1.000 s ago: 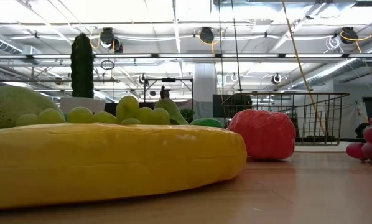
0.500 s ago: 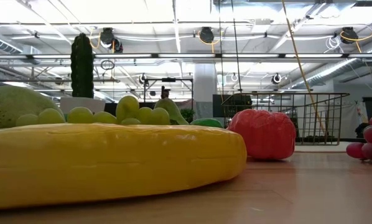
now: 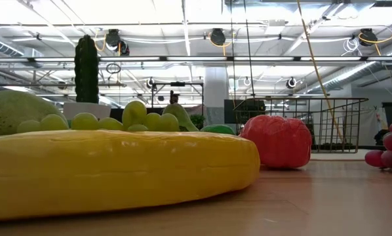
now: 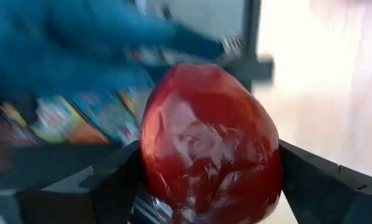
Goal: Build produce basket
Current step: Put the bottom dark red apple into the gold wire basket
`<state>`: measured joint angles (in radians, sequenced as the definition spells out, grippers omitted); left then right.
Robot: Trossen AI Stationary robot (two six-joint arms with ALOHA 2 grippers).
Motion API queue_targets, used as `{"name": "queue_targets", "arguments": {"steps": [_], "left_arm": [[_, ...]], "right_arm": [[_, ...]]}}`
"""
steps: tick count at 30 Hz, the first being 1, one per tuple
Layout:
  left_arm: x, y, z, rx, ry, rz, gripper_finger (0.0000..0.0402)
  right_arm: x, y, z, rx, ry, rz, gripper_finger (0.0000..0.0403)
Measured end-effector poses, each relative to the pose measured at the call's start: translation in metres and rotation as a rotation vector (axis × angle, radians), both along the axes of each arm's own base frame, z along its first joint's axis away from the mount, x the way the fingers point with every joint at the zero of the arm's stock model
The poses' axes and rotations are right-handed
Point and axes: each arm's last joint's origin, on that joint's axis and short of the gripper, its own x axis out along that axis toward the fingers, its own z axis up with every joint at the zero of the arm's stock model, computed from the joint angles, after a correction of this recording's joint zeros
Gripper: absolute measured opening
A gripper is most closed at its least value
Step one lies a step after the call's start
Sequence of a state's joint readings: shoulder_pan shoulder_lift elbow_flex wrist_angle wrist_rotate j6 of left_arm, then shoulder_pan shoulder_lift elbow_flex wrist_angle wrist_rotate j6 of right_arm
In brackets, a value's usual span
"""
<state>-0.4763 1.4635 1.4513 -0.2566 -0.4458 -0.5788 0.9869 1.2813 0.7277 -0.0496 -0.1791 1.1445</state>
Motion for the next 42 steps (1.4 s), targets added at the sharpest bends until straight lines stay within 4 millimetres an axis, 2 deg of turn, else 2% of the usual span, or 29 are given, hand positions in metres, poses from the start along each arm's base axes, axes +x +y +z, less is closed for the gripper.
{"name": "queue_targets", "arguments": {"steps": [6, 13, 18, 23, 31, 37, 42], "left_arm": [[0.000, 0.000, 0.000, 0.030, 0.000, -0.007, 0.0007], [0.000, 0.000, 0.000, 0.033, 0.000, -0.008, 0.0010], [0.000, 0.000, 0.000, 0.033, -0.001, -0.008, 0.0004], [0.001, 0.003, 0.000, 0.056, 0.000, -0.003, 0.0018], [0.010, 0.021, 0.002, 0.087, -0.015, 0.050, 0.0021], [0.016, 0.034, 0.007, 0.061, -0.070, 0.096, 0.0021], [0.018, 0.040, 0.010, 0.057, -0.092, 0.114, 0.0021]], "right_arm": [[0.010, -0.006, 0.032, 0.191, -0.158, -0.201, 0.0325], [0.022, -0.021, 0.057, 0.308, -0.306, -0.379, 0.0324], [0.036, -0.036, 0.072, 0.338, -0.378, -0.468, 0.0324], [0.054, -0.049, 0.104, 0.334, -0.518, -0.517, 0.0324], [0.073, -0.080, 0.172, 0.137, -0.676, -0.581, 0.0324], [0.072, -0.112, 0.226, -0.114, -0.831, -0.674, 0.0324], [0.067, -0.135, 0.257, -0.254, -0.920, -0.749, 0.0324]]}}
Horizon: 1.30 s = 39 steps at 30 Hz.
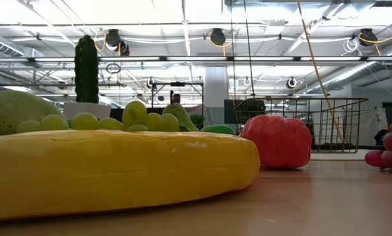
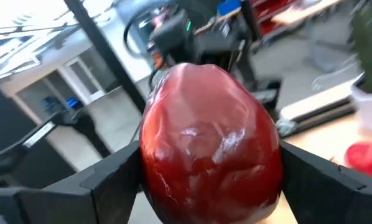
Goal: Build produce basket
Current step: Put the bottom dark red apple into the gold wire basket
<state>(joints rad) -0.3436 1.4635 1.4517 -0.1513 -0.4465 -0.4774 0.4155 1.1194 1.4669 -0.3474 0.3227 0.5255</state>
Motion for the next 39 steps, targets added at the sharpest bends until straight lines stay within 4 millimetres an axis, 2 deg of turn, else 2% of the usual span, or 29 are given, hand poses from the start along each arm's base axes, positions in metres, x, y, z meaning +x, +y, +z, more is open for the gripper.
{"name": "queue_targets", "arguments": {"steps": [5, 12, 22, 30, 39], "left_arm": [[0.000, 0.001, 0.000, -0.028, -0.004, 0.007, 0.0021], [-0.012, 0.003, 0.014, -0.042, -0.049, -0.039, 0.0021], [-0.027, 0.009, 0.029, 0.059, -0.098, -0.061, 0.0021], [-0.031, 0.010, 0.032, 0.070, -0.104, -0.063, 0.0021], [-0.031, 0.012, 0.033, 0.108, -0.104, -0.051, 0.0021]], "right_arm": [[-0.006, -0.017, 0.018, -0.026, -0.060, -0.077, 0.0324], [-0.023, -0.033, 0.042, -0.055, -0.144, -0.180, 0.0324], [-0.049, -0.044, 0.080, -0.291, -0.236, -0.335, 0.0324], [-0.055, -0.046, 0.085, -0.389, -0.242, -0.356, 0.0324], [-0.052, -0.045, 0.084, -0.751, -0.202, -0.362, 0.0324]]}}
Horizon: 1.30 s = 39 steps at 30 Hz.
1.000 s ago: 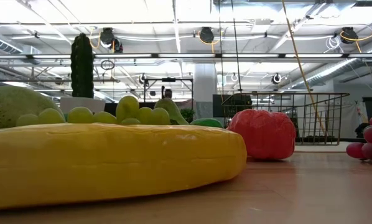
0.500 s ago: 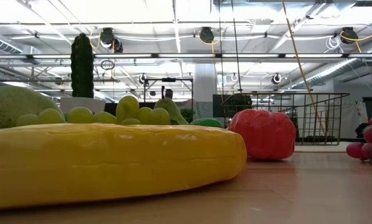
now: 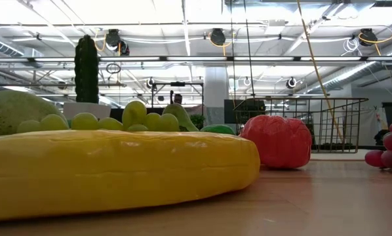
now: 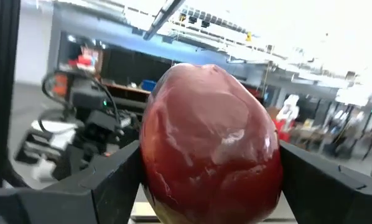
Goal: Build produce basket
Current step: Put the bottom dark red apple into the gold wire basket
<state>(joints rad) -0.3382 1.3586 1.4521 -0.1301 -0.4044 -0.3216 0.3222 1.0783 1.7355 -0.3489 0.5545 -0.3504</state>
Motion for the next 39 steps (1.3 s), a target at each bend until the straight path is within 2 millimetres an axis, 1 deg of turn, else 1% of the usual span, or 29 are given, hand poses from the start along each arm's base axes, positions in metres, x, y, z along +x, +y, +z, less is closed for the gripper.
{"name": "queue_targets", "arguments": {"steps": [3, 9, 15, 19, 26, 30, 39], "left_arm": [[0.001, 0.002, 0.000, 0.028, 0.001, 0.014, 0.0021], [0.002, 0.007, 0.000, 0.027, -0.001, 0.035, 0.0021], [0.003, 0.009, 0.001, 0.024, -0.008, 0.042, 0.0021], [0.003, 0.009, 0.004, 0.010, -0.035, 0.043, 0.0021], [0.002, 0.009, 0.007, -0.106, -0.075, 0.042, 0.0021], [0.002, 0.009, 0.007, -0.128, -0.078, 0.042, 0.0021], [0.002, 0.009, 0.007, -0.151, -0.084, 0.042, 0.0021]], "right_arm": [[0.002, 0.001, 0.000, -0.088, 0.018, -0.018, 0.0325], [0.005, 0.002, 0.000, -0.280, 0.066, -0.057, 0.0325], [0.005, 0.002, 0.001, -0.378, 0.078, -0.076, 0.0325], [0.005, 0.002, 0.001, -0.382, 0.080, -0.077, 0.0325], [0.007, 0.002, 0.000, -0.382, 0.084, -0.074, 0.0325], [0.009, 0.003, -0.004, -0.380, 0.095, -0.071, 0.0325], [0.010, 0.003, -0.005, -0.238, 0.062, -0.041, 0.0325]]}}
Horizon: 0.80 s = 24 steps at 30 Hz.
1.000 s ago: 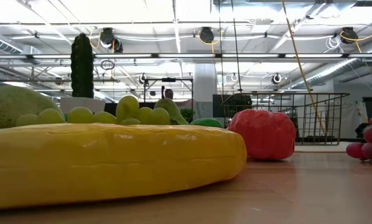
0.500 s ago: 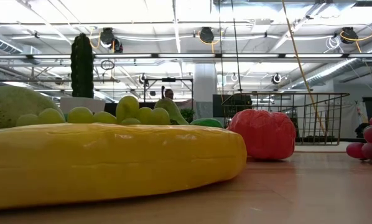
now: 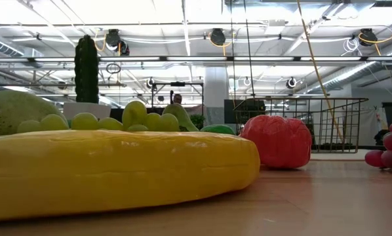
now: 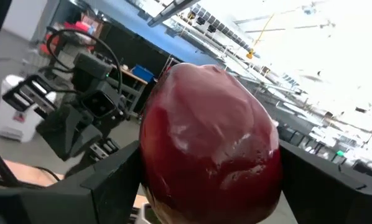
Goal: Build produce basket
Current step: Put the bottom dark red apple into the gold wire basket
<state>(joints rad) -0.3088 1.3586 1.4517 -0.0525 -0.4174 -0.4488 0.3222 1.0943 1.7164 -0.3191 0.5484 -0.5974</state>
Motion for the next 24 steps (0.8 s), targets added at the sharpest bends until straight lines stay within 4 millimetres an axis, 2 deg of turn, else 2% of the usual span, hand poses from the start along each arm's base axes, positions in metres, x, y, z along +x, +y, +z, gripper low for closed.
{"name": "queue_targets", "arguments": {"steps": [5, 16, 24], "left_arm": [[-0.0003, -0.0010, -0.0001, -0.032, -0.002, -0.004, 0.0021], [-0.0006, -0.0020, -0.0001, -0.025, -0.001, -0.007, 0.0021], [-0.0016, -0.0057, -0.0004, -0.019, 0.001, -0.020, 0.0021]], "right_arm": [[0.0002, 0.0001, -0.0001, 0.140, -0.033, 0.028, 0.0325], [0.0002, 0.0001, -0.0001, 0.634, -0.153, 0.126, 0.0325], [0.0045, 0.0016, -0.0015, 0.807, -0.187, 0.157, 0.0325]]}}
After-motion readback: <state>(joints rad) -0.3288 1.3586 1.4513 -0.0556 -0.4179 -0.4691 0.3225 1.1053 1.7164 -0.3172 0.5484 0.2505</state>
